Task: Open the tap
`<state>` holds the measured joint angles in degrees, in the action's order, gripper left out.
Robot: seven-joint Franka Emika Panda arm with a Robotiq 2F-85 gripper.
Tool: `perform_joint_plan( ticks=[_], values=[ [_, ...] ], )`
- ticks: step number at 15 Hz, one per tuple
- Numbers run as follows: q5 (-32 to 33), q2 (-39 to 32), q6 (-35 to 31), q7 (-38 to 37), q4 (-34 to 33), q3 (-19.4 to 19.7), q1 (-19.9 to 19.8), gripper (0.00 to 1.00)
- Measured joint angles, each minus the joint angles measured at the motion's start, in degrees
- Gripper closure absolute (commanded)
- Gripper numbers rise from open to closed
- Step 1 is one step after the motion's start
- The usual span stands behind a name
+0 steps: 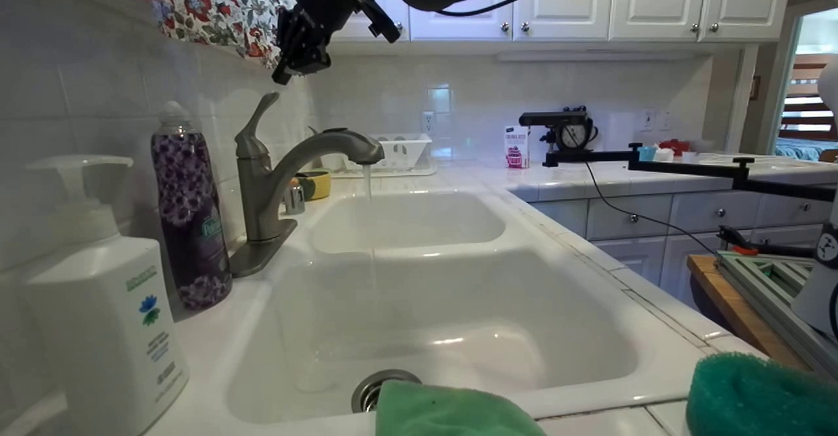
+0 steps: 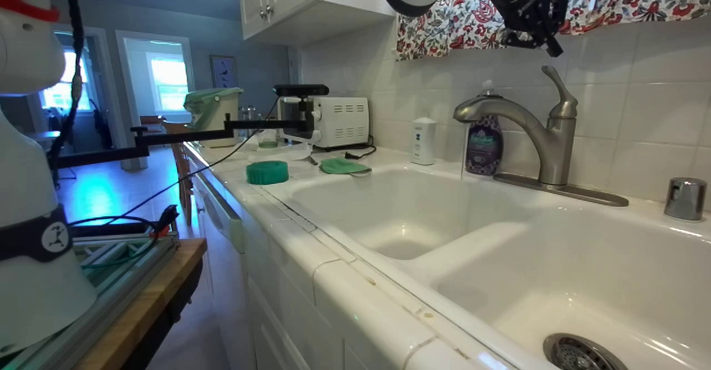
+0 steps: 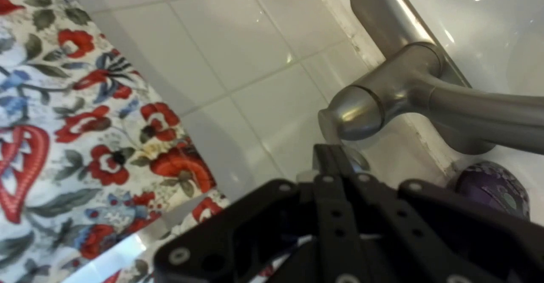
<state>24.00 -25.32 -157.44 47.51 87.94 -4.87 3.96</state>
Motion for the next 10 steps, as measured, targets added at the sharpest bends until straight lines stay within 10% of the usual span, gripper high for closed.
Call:
perform_joint_plan(
  ticks=[5, 6, 10],
  values=[
    [-0.13, -0.36, 1.22, 0.00, -1.38, 0.16, -1.26, 1.00],
    [-0.15, -0.46, 1.33, 0.00, -1.47, 0.11, -1.24, 0.74],
    [-2.16, -0.64, 4.24, 0.00, -1.81, -1.21, -1.12, 0.52]
  ],
)
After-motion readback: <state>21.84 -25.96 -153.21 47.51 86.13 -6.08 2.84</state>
